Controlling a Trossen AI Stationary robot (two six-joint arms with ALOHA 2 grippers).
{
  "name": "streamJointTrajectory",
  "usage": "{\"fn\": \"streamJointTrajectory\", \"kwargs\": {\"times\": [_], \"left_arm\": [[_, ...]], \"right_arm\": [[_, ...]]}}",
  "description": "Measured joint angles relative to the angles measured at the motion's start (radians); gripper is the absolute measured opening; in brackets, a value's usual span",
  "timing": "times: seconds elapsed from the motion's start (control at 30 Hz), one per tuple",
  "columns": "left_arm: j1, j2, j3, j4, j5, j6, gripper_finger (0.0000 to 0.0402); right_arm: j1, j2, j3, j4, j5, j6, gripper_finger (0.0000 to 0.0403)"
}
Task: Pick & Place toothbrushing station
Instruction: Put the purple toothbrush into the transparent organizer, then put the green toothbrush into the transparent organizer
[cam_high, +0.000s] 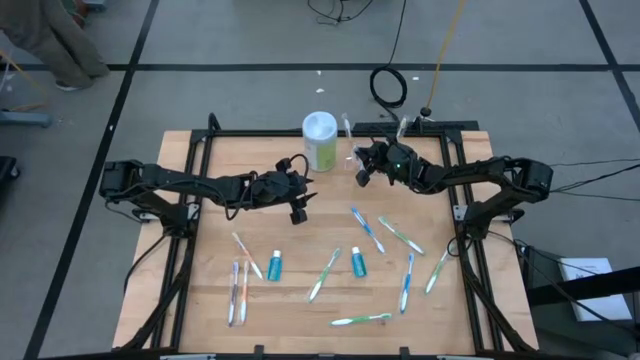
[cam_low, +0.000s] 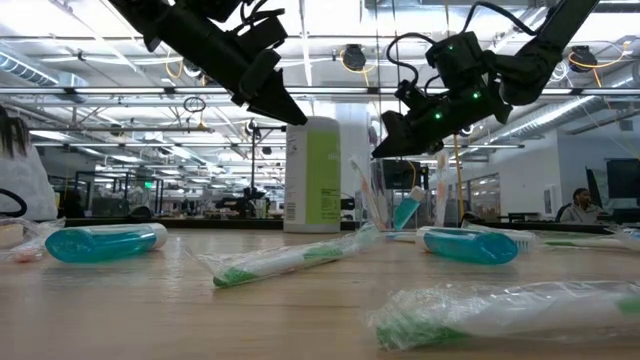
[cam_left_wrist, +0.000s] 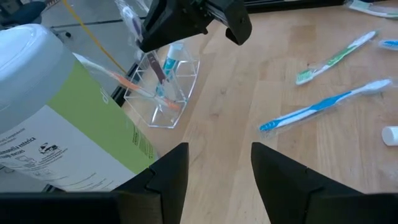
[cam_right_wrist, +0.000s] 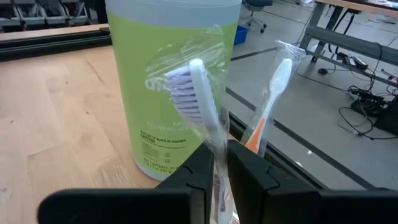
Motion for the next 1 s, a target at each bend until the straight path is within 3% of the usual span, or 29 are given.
{"fn": "streamJointTrajectory", "kwargs": {"times": [0.4, 0.8, 1.0], "left_arm": [[0.0, 0.0, 0.0, 0.0, 0.0, 0.0, 0.0177], [0.0, 0.0, 0.0, 0.0, 0.0, 0.0, 0.0177], [0.0, 0.0, 0.0, 0.0, 0.0, 0.0, 0.0177]], "right_arm": [[0.068, -0.001, 0.0, 0.117, 0.0, -0.04, 0.0047], [0.069, -0.001, 0.0, 0.061, 0.001, -0.008, 0.0159], [0.069, -0.001, 0.0, 0.081, 0.001, -0.004, 0.0191]]}}
